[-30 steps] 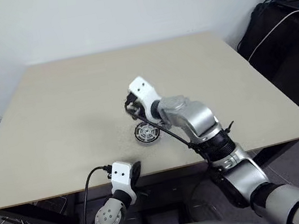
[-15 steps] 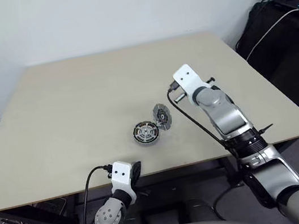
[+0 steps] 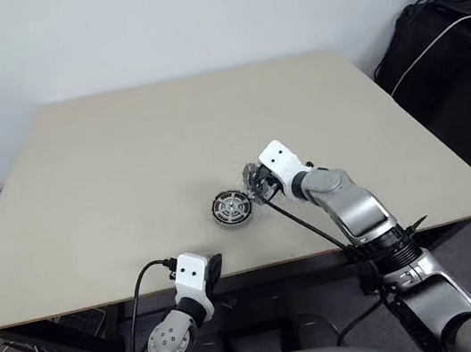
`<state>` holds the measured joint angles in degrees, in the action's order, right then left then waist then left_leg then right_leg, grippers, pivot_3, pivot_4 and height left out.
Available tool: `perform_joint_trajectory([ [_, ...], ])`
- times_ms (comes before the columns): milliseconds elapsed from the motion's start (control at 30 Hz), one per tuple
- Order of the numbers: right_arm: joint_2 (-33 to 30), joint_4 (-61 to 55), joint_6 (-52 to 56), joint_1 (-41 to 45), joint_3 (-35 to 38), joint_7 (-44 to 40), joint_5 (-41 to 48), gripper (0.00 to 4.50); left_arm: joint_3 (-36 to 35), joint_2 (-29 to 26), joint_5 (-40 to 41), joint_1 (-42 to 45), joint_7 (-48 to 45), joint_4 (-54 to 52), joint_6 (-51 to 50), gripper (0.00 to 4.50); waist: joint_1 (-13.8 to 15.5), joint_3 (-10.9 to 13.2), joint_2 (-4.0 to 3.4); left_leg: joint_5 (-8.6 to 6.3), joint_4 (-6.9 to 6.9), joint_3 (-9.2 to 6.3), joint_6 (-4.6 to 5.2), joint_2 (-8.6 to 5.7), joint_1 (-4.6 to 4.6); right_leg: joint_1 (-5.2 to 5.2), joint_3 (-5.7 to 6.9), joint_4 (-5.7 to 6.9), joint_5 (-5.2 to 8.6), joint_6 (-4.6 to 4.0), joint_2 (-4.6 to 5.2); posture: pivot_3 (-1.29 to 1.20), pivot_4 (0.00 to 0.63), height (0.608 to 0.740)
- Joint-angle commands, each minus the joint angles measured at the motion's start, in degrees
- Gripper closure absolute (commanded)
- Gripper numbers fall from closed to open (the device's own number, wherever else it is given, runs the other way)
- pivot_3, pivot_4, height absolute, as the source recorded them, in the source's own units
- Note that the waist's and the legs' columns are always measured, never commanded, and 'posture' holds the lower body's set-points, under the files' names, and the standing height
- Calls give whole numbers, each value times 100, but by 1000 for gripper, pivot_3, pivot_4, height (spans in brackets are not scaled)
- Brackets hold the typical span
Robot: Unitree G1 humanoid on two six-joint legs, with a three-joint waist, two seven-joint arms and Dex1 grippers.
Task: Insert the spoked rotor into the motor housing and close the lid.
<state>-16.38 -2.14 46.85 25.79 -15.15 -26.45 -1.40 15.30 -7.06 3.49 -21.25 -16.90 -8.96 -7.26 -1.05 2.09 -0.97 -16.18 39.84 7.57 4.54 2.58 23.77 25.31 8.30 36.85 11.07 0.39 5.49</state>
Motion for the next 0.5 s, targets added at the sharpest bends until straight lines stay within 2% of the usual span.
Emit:
perform_joint_trajectory([
  [33, 110, -438, 100, 46, 250, -216, 401, 4471, -11, -30, 51, 22, -63, -164, 71, 4500, -2, 0, 0, -1, 0, 1, 0, 0, 0, 1, -1, 0, 0, 0, 0, 0, 0, 740],
  [333, 236, -409, 221, 146, 135, -234, 608, 4471, -97, -52, 46, -3, -138, 163, 326, 4500, -6, 0, -1, -1, 0, 0, 0, 2, -2, 1, 0, 2, 1, -1, 0, 0, 0, 740],
  [500, 522, -204, 191, 139, 104, -161, 660, 4471, -133, -39, 32, 9, -171, 345, 464, 4500, -12, 0, -1, -1, 0, 0, -1, 2, -1, 3, 0, 2, 1, -1, 0, 0, 0, 740],
])
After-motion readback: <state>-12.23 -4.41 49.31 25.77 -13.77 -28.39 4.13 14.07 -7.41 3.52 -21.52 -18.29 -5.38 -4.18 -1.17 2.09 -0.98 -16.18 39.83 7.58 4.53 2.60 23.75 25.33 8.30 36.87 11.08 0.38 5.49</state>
